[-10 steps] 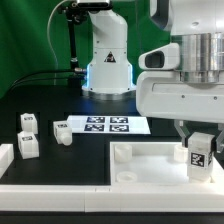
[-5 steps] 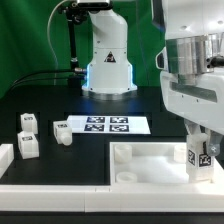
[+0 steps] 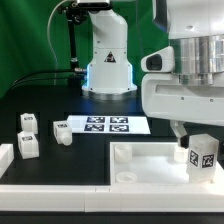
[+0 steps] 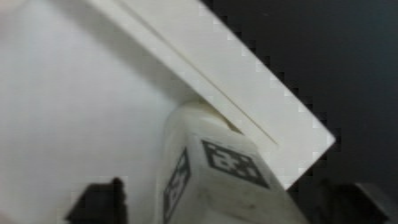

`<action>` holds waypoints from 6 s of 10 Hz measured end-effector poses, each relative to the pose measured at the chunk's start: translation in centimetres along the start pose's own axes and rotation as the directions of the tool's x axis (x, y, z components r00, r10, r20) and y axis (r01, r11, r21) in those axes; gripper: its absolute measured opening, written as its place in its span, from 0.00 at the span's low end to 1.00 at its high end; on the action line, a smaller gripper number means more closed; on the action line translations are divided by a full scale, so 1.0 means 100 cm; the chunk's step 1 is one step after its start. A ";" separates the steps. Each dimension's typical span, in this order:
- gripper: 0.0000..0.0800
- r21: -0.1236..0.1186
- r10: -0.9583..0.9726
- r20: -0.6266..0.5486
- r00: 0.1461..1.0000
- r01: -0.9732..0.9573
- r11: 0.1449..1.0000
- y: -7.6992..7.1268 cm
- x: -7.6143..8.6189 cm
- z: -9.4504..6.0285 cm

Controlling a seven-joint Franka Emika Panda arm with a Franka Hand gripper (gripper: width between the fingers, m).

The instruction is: Assemble one leg

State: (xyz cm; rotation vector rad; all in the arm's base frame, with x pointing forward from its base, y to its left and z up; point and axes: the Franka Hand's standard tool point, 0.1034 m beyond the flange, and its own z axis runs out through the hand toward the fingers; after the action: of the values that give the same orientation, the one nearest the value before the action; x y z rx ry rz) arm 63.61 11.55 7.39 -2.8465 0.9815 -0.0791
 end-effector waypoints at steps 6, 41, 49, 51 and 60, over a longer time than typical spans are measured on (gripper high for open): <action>0.81 -0.058 -0.672 0.003 0.741 0.671 0.739 -0.001 0.004 -0.002; 0.37 -0.027 0.244 -0.047 0.969 -0.245 0.969 0.003 0.009 -0.003; 0.51 0.010 0.658 0.040 0.752 -0.659 0.752 0.006 0.009 -0.003; 0.78 0.007 0.235 0.037 0.971 -0.235 0.972 0.003 0.003 0.000; 0.69 -0.031 -0.532 0.023 0.846 0.533 0.846 0.004 0.003 0.001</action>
Offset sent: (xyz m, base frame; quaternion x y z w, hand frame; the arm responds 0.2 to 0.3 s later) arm 0.0000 0.0000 0.0000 0.0000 0.0000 -0.1938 0.9810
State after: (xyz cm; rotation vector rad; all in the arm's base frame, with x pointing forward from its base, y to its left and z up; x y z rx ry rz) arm 63.57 11.04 7.23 -3.0558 0.1567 -0.0946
